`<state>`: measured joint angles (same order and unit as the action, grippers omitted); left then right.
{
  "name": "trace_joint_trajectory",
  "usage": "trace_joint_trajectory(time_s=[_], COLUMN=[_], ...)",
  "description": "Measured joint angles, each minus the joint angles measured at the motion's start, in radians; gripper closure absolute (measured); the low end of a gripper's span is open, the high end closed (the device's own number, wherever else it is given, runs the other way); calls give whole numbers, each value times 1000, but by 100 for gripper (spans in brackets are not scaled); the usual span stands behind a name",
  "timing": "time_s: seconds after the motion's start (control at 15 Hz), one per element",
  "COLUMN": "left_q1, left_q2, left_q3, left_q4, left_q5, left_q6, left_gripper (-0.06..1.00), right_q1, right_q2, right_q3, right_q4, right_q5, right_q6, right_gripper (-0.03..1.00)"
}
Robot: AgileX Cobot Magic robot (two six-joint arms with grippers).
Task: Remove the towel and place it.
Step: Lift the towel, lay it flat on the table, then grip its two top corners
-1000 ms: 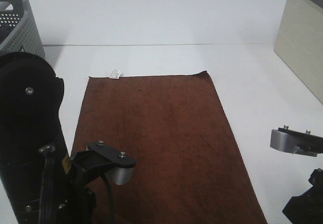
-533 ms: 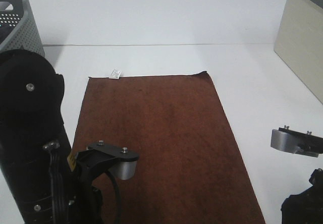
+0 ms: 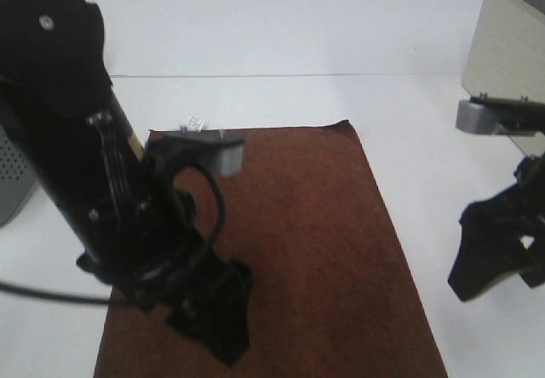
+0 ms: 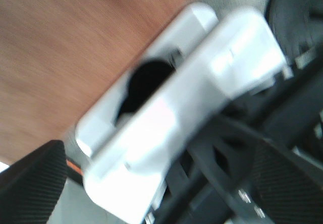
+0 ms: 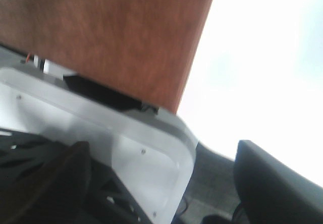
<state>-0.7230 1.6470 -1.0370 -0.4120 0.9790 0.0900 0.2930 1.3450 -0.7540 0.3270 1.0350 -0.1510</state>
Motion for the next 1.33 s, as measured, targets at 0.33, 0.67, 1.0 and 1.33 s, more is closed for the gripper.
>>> trace_joint_trajectory(time_s=[0.33,0.67,1.0,1.33], left_q1=[376,510,555,555], left_q2=[108,373,613,730], left_q3=[-177,-432,-696,-810], left_q4=[24,140,168,169], left_q5=[-77,-102,-93,-72], left_q6=[92,39,21,7], left_gripper=[2,2,2,2], right_q1=[-111,-244,-244,-244], right_q2=[281,595,912,1088], right_q3=[-390,-759,-1122,-1306], right_q4=[12,47,37,47], right_q5=[-2,8,33,56], right_q6=[-51,-71,-74,-73], right_gripper=[17,13,13,13])
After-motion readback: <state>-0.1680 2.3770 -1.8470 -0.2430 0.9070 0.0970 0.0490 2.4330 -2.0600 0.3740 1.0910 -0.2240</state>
